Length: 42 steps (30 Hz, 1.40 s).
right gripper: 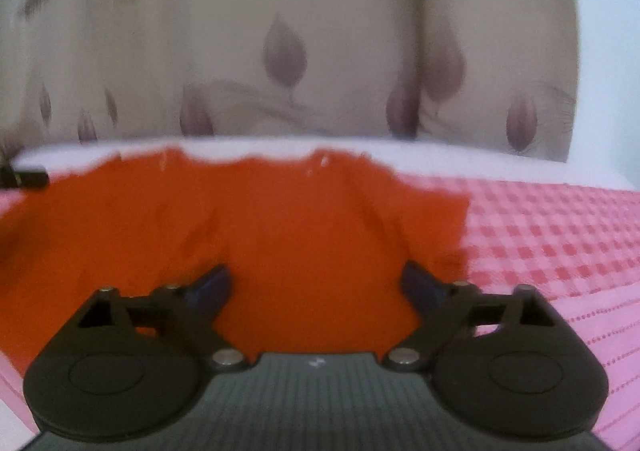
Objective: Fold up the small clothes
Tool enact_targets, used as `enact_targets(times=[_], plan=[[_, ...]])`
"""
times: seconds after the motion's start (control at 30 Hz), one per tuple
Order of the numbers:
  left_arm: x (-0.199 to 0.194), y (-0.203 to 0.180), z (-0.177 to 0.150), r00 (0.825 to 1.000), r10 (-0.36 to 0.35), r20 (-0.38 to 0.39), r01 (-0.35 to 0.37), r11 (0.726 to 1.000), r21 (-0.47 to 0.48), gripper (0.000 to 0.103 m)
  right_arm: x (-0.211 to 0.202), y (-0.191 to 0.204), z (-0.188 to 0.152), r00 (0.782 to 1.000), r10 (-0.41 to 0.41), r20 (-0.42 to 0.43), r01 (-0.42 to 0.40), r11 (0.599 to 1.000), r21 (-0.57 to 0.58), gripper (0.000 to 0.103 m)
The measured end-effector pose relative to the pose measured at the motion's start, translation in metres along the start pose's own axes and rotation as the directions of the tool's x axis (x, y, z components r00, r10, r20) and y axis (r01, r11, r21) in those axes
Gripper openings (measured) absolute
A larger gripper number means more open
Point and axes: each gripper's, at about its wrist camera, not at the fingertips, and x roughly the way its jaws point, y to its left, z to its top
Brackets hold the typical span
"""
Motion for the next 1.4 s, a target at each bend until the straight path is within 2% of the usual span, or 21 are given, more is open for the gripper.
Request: enact_targets(times=[0.03, 0.43, 1.0, 1.1, 1.17, 1.3, 1.4], plan=[[0.001, 0.000, -0.001, 1.000, 0.001, -0.002, -0.001, 1.000, 0.003, 0.103, 0.000, 0.000, -0.001, 1.000, -0.005, -0.003, 0.005, 1.000, -0.010, 0.103], [0.011, 0.002, -0.010, 0.999, 0.035, -0.029, -0.035, 0.999, 0.008, 0.103, 0.002, -0.001, 0.000, 1.000, -0.001, -0.007, 0.001, 1.000, -0.005, 0.103], [0.021, 0.007, -0.013, 0.996, 0.023, -0.082, -0.025, 1.000, -0.018, 0.103, 0.002, 0.000, 0.000, 1.000, -0.005, 0.001, 0.005, 1.000, -0.012, 0.103], [0.024, 0.008, -0.013, 0.994, 0.010, -0.108, -0.013, 0.999, -0.029, 0.103, 0.001, 0.001, -0.001, 1.000, -0.013, 0.004, 0.013, 1.000, -0.019, 0.103], [0.023, 0.010, -0.015, 0.995, -0.006, -0.095, 0.001, 0.999, -0.047, 0.103, 0.001, 0.002, -0.001, 1.000, -0.015, 0.004, 0.015, 1.000, -0.021, 0.103], [0.019, 0.019, -0.016, 0.996, -0.071, -0.059, 0.064, 0.992, -0.111, 0.103, 0.001, 0.003, -0.001, 1.000, -0.022, 0.005, 0.022, 0.999, -0.027, 0.103], [0.025, 0.024, -0.016, 0.987, -0.125, -0.099, 0.109, 0.982, -0.155, 0.103, 0.000, 0.008, -0.002, 0.999, -0.044, 0.011, 0.044, 0.998, -0.042, 0.103]])
